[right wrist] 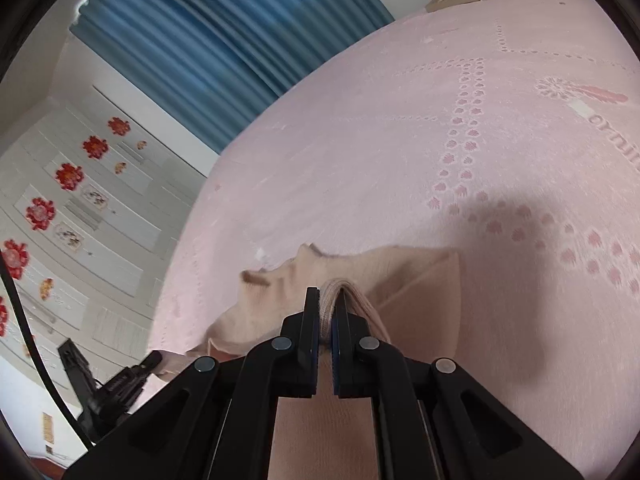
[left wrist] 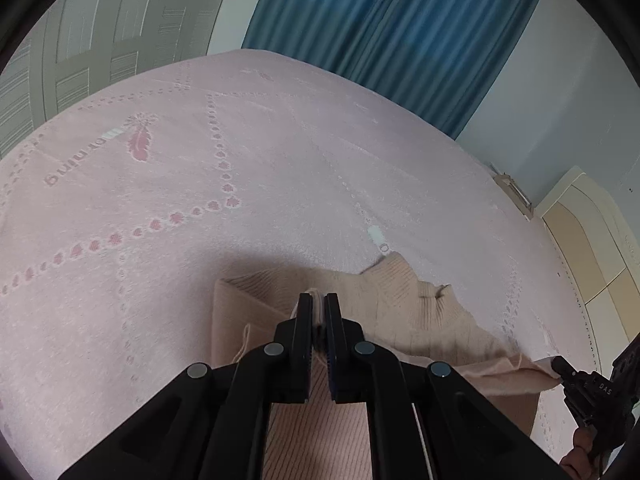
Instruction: Fold small clothes
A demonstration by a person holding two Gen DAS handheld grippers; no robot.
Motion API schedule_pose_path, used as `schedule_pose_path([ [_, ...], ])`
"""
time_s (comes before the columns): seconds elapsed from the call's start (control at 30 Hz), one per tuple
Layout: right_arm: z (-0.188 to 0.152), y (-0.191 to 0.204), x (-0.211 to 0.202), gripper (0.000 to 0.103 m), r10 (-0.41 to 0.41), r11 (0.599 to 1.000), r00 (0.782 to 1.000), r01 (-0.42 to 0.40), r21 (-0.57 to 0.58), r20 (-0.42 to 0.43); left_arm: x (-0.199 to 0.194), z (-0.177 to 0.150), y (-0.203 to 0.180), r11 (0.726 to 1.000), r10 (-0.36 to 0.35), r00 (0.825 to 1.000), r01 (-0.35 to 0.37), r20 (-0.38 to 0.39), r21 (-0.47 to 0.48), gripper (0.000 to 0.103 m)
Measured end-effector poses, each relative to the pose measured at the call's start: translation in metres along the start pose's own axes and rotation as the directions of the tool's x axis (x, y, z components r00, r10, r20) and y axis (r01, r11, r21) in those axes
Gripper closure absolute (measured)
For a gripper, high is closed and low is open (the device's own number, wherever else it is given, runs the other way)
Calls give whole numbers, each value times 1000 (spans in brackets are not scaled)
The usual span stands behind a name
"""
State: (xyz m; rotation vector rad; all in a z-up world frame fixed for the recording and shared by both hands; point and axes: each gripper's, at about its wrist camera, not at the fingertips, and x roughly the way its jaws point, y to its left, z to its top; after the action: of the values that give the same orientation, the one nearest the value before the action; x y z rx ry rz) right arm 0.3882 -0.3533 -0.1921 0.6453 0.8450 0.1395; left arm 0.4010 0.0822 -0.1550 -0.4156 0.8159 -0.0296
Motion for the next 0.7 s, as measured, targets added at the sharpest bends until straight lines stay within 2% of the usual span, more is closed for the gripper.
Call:
schedule_pose_path([
  [0.03,1,-2,5,97,1,1000,1000,-1,1,-6,4,1,0,1000,-25,1000,25,0,-7,95],
  [0.07,3,-2,10,92,3,1000,1000,-3,-6,-12,7,2,0,999,-32,999,32,4,-9,91],
  [0.1,3,-2,13,91,-17,1000,1000,17,-26,-9,10,3,-1,1000,-23,1000,23,6,-6,87],
  [0.13,1,-2,13,90,-40,998,999,39,-53,0,11,3,0,1000,-11,1000,12,9,-6,78],
  [0.17,-1,-1,13,86,-50,995,999,51,-81,5,13,3,1,1000,-7,1000,7,11,-12,64],
  [0.2,-4,1,12,83,-58,992,998,58,-113,6,13,2,4,1000,-7,1000,7,12,-25,56],
  [0.23,-7,3,10,76,-64,988,998,65,-140,8,14,0,6,999,-17,1000,18,11,-39,51],
  [0.37,-19,1,0,73,-80,978,997,81,-191,11,20,-11,5,1000,-4,999,3,-42,-19,51],
  [0.5,-33,-4,-12,73,-74,981,997,70,-182,-11,15,-27,2,1000,29,997,-29,-68,6,51],
  [0.7,-67,-2,-43,73,-68,976,997,58,-208,-40,-24,-57,4,998,45,997,-43,-56,34,51],
])
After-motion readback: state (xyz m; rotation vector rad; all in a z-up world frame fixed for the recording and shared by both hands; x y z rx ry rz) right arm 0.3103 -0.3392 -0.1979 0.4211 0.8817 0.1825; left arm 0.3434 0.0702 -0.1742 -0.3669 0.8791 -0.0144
